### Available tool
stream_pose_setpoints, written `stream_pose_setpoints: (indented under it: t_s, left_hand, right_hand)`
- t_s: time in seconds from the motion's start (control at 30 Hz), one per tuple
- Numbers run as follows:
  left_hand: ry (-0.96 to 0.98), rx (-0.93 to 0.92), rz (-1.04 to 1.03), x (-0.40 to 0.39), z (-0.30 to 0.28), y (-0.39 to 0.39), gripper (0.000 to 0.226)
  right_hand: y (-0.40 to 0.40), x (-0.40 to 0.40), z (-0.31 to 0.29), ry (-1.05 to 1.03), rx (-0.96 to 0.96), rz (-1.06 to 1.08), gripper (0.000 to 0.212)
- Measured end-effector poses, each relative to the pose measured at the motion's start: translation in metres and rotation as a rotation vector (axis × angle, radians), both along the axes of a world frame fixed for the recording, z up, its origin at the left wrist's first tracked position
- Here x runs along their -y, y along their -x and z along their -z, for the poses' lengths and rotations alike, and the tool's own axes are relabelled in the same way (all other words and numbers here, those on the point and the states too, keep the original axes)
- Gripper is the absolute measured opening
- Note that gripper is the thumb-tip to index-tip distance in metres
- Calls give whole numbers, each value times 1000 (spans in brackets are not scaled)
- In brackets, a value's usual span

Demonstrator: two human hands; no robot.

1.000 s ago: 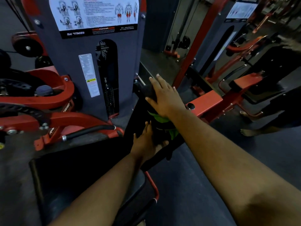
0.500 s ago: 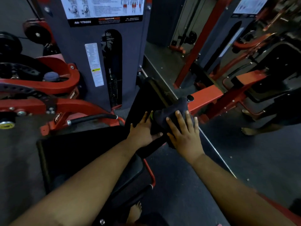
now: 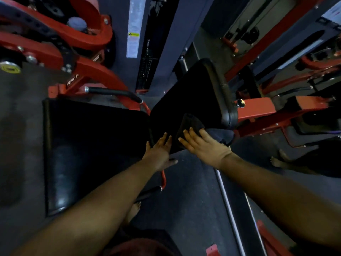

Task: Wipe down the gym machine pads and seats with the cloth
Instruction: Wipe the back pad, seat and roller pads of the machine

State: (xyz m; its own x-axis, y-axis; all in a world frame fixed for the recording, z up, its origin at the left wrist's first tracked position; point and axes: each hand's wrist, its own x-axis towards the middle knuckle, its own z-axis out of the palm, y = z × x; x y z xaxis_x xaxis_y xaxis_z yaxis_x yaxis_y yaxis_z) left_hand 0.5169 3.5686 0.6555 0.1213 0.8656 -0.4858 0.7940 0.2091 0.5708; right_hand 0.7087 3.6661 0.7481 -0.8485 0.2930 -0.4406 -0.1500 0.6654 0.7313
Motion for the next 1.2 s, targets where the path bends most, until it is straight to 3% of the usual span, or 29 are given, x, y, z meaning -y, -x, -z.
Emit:
stream_pose_setpoints:
  t_s: [0.43,0.6,0.9,1.03,1.2]
  left_hand:
    - [51,-13,-140,47,147,-11,105]
    - [52,-43,-208,43,187,-2,98]
    - [124,-108,-208,48,188,7,97]
    - [99,-139,-157,32,194,23,96]
    - [11,-273,-49,-1,215,63,93]
  right_hand:
    - [87,30,165,202,438,199,67]
    - [110,34,232,133,479,218,72]
    - [112,27,198,149,414,271,82]
    - [130,16,212,141,454,376,89]
    - [183,-19,230,199,455,436,80]
